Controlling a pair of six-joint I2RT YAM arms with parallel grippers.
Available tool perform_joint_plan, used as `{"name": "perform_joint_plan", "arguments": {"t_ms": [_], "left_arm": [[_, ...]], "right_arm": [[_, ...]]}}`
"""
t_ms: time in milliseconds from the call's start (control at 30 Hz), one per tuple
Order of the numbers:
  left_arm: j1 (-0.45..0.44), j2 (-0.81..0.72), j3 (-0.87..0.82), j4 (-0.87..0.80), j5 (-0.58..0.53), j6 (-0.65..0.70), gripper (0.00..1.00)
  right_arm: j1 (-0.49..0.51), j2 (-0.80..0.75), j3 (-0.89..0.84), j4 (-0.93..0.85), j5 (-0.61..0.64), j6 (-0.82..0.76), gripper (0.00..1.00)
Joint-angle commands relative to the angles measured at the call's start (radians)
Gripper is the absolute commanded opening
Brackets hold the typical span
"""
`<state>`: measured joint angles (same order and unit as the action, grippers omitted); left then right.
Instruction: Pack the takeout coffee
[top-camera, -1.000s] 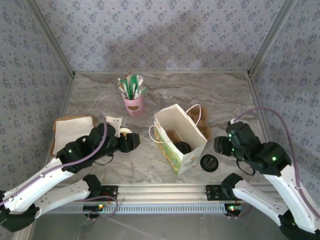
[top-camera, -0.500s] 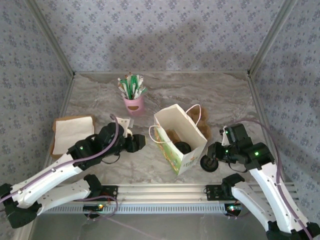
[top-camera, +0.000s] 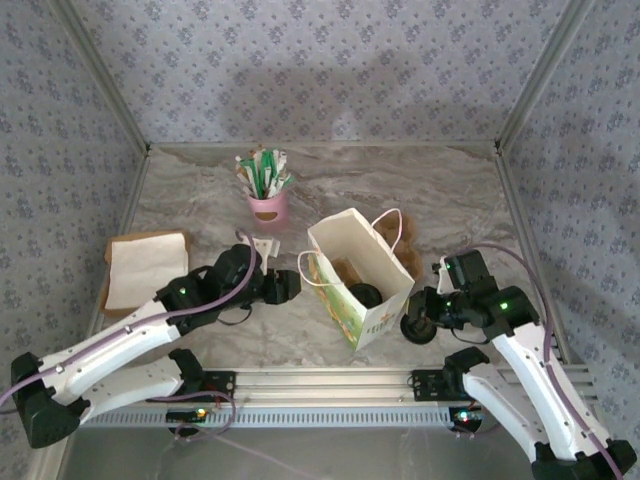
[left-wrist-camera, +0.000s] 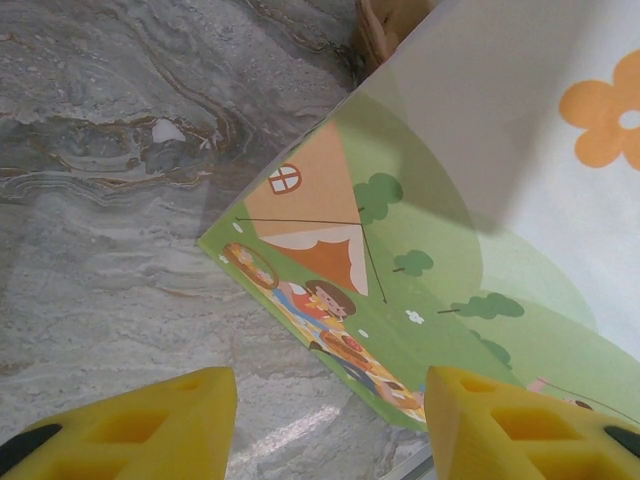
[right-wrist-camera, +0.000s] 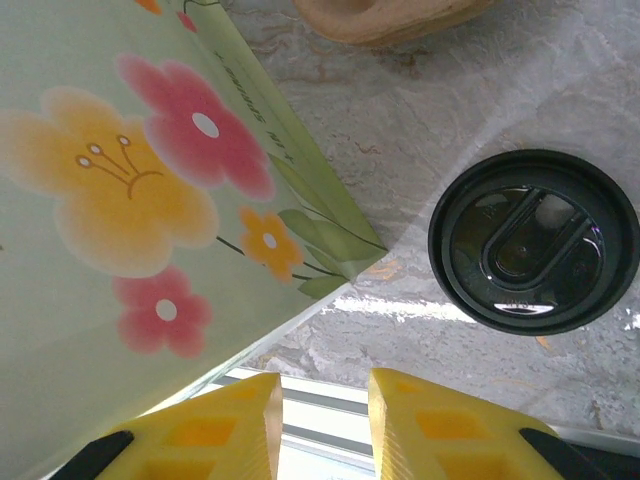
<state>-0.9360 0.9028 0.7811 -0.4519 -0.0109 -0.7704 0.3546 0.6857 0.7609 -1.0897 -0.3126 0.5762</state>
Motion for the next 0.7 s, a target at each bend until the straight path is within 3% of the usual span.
{"name": "perform_joint_plan", "arguments": {"t_ms": [0,667], "left_arm": [[0.006,0.012,0.003,0.061,0.026,-0.009,0.52],[0.049,0.084,-0.006,0.17,0.049,-0.012,0.52]], "right_arm": [[-0.007,0.005,-0.022,0.033,-0.029,0.017,0.31],[0.027,0.037,-0.108,0.197,-0.107,0.09,0.31]]}}
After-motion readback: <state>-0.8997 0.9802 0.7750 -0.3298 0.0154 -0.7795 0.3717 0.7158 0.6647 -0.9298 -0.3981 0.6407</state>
